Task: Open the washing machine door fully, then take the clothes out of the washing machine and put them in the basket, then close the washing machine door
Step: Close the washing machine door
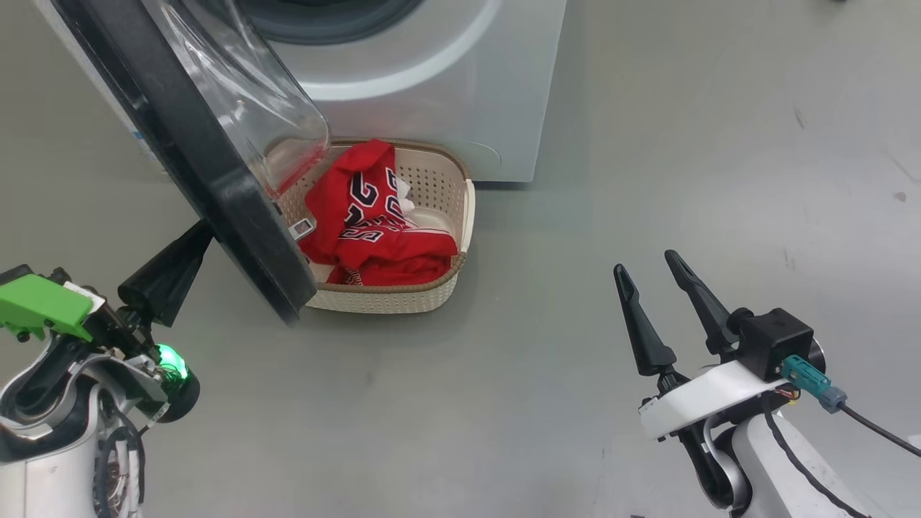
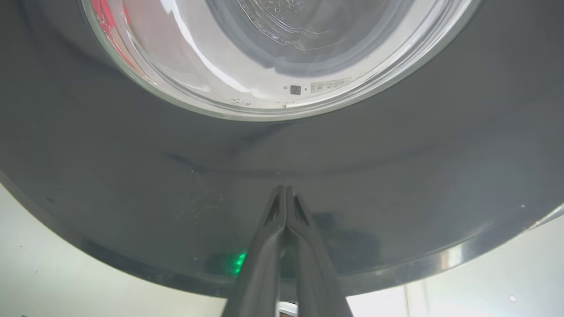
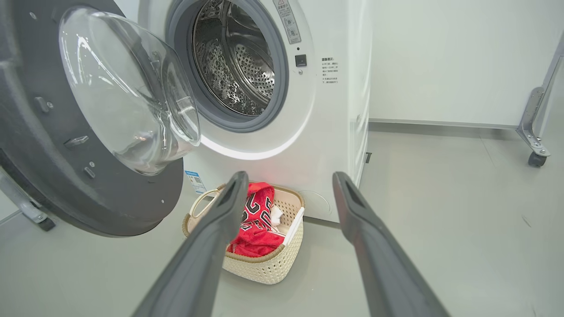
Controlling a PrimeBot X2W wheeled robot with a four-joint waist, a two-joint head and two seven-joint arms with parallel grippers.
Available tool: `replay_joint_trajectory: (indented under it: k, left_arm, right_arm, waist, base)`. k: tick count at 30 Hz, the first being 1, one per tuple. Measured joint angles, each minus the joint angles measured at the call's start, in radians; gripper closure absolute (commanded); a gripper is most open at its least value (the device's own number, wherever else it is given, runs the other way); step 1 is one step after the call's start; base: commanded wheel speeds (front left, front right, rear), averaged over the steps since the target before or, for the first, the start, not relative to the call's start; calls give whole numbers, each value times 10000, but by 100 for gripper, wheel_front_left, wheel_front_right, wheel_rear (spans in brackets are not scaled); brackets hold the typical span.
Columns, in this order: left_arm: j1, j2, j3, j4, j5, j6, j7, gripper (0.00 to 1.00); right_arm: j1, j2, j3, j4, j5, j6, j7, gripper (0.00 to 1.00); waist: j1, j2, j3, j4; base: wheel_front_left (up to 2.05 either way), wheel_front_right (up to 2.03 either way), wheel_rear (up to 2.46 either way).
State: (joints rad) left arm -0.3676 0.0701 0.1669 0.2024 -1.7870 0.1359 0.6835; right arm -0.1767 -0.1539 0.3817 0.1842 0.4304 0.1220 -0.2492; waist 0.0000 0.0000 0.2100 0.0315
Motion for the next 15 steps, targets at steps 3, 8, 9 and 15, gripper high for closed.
replay_joint_trajectory:
  k: [3, 8, 9, 15]
  left_arm:
    - [-2, -58, -10, 19, -88, 0, -201, 100]
    - [-34, -169, 42, 128, -460, 0, -523, 100]
    - [-55, -171, 59, 136, -502, 0, -591, 100]
    - [-303, -184, 138, 167, -508, 0, -1141, 100]
  right_arm:
    - [-1, 21, -61, 0, 0, 0, 0, 0]
    - [-5, 132, -113, -2, 0, 0, 0, 0]
    - [-7, 163, -119, -2, 0, 0, 0, 0]
    - [-31, 286, -144, 0, 2, 0, 0, 0]
  waist:
    - [0, 0, 46, -314]
    - [0, 0, 145, -876]
    - [0, 0, 167, -992]
    - [0, 0, 306, -1697]
  base:
    - [0, 0, 0]
    - [0, 0, 0]
    - [0, 0, 0]
    - [0, 0, 0]
